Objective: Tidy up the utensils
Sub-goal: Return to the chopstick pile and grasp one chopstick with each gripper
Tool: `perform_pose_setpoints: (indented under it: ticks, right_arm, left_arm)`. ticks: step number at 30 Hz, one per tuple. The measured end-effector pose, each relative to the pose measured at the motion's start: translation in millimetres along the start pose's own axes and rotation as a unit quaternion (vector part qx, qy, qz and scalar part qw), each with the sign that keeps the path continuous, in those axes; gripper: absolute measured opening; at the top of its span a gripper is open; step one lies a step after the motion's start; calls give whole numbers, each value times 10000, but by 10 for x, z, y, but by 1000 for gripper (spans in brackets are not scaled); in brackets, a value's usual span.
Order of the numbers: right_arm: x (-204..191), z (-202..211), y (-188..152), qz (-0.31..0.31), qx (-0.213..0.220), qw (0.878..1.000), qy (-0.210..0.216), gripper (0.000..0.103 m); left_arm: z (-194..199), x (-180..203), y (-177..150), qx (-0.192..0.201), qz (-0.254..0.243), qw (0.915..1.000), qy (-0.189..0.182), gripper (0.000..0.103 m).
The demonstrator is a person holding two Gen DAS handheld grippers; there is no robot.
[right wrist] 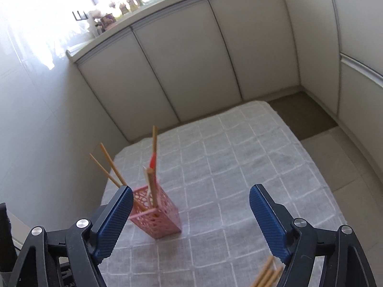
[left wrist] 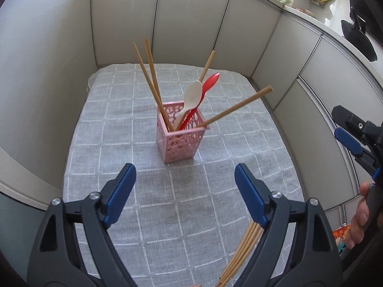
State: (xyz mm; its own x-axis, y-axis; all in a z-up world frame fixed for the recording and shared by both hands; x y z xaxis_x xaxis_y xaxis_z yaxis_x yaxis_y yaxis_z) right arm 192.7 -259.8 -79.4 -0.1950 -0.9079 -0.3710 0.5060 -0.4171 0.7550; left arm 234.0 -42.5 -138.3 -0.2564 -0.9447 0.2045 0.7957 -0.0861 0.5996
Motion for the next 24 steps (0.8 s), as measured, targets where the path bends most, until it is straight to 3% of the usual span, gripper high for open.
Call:
perform_pose_setpoints:
  ticks: [4,11,18,24]
  right_arm:
    - [266,-6,-260,-169,-371,9988,-259,85]
    - [690,-143,-762,-363,-1145,9906,-658,85]
    - [1005,-296,-1209,-344,-2051,9735,-951,85]
    - [1276,-351,-1365,-359,-2396,9622,-1244,85]
  left_arm:
    - [-3,50,-211,-204,166,9996,-126,84]
    - [-154,148,-549,-607,165,9980,-25,84]
    - [-456,381,-798,-1117,-269,9933,89,84]
    - [-691,509,-961,-1407,-764,9865,345,84]
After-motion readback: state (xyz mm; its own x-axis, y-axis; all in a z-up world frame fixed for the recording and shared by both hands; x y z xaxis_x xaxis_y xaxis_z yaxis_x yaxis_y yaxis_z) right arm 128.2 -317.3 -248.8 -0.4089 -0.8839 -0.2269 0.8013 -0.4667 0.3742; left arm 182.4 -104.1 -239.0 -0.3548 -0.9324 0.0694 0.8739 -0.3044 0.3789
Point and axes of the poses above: each gripper's, at about its wrist camera, not at the fingertips, and z roughly against the way its jaws point, x to its right, y to its top, the point moved 9 cm from there along -z, roughly the way its jaws point, and after that the axes turned 1 degree about -y, right-handed, at the moved point
